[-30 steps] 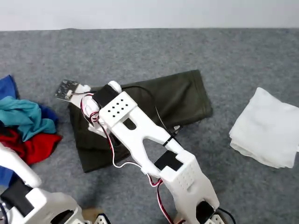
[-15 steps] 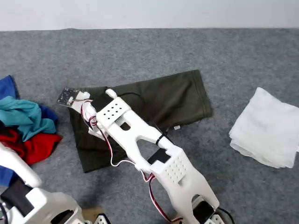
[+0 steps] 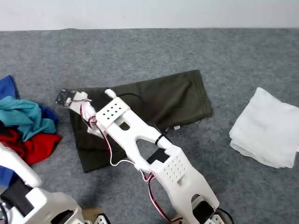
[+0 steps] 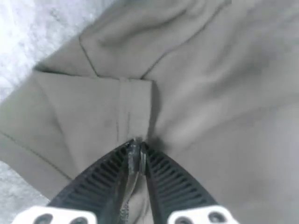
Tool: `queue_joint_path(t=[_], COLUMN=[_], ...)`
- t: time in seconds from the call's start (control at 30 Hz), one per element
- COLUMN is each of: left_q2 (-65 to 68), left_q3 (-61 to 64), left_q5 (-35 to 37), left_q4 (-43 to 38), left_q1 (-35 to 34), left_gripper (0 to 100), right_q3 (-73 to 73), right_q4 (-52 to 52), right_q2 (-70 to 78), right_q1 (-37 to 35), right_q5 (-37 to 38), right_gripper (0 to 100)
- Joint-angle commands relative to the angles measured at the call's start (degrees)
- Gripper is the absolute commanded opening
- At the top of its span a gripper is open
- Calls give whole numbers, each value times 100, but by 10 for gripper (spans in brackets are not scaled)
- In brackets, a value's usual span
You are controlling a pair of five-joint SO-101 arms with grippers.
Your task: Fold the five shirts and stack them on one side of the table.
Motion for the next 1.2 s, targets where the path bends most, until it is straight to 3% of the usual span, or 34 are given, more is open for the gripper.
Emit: queue_joint_path(t=[0.0,0.4,0.63,0.83,1.03,1.17], left_q2=[-229,-229,-229,-229,-229,-229], left_q3=[-22,-22,40,224,233,233], left_q5=[18,18,9,9,9,9], left_q4=[-88,-88,-88,-88,-211,-281], left_q1=[18,18,26,44,53,53], left_gripper=[155,155,155,155,155,155], right_q3=[-730,-800,-800,-800,-800,-800], right_q4=[-57,-945,-567,-31,145,13], right_q2=[-92,259,303,303,541,699], right_q1=[-48,-40,-48,-66,-48,-31], right_q5=[229,545,686,-316,-431,-404], right_gripper=[10,10,56,129,128,39])
